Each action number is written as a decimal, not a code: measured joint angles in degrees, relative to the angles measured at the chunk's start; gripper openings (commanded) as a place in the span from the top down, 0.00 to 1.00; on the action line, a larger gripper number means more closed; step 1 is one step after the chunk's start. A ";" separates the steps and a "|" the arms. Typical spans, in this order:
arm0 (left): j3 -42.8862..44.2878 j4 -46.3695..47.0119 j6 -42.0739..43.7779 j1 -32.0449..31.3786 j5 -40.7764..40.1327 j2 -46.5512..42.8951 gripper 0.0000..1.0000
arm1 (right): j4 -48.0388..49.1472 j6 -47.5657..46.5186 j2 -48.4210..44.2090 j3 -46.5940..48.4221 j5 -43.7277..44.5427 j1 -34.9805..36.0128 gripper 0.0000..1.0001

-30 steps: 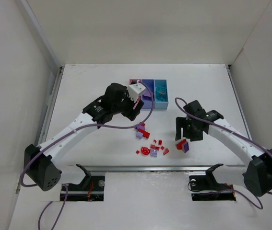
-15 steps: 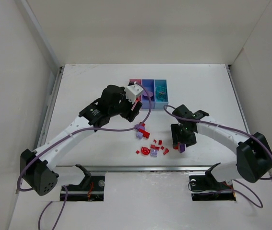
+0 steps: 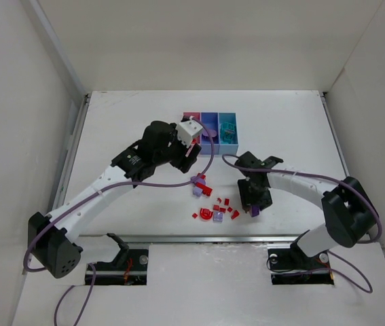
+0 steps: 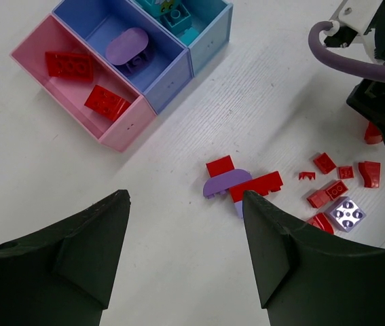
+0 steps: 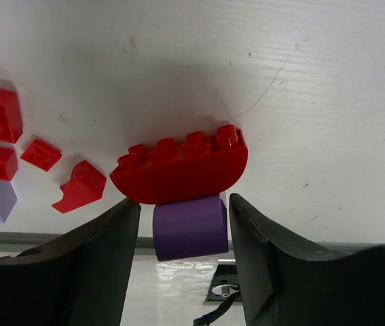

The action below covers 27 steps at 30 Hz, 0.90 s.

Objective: Sort the legos into containers by color

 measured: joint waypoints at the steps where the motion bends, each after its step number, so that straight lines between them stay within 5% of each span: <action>1: 0.00 0.00 0.09 0.00 0.02 -0.02 0.36 | 0.02 -0.04 0.46 0.46 0.42 0.11 0.39; 2: 0.00 -0.02 0.15 0.00 0.02 -0.07 0.36 | -0.11 -0.24 0.90 1.03 0.74 0.15 0.39; 6: 0.00 -0.02 0.33 0.00 0.04 -0.15 0.36 | 0.20 -1.38 2.40 2.95 2.01 0.24 0.68; 7: 0.00 -0.02 0.33 0.00 0.02 -0.15 0.36 | 0.20 -1.53 2.58 3.26 2.10 0.24 0.82; 10: -0.02 -0.02 0.35 0.00 0.02 -0.15 0.36 | 0.66 -2.19 2.78 3.43 2.51 0.37 1.00; 18: -1.84 -0.13 2.10 0.00 0.63 -0.28 0.35 | 0.37 -6.43 0.61 5.53 2.91 0.42 1.00; 24: -2.97 -1.40 9.11 0.00 0.72 -0.26 0.51 | 2.80 -12.74 -5.31 17.14 -1.20 0.39 1.00; 27: -3.17 -1.88 15.45 0.00 0.81 -0.20 0.51 | 5.64 -16.57 -5.77 22.29 -7.91 0.35 1.00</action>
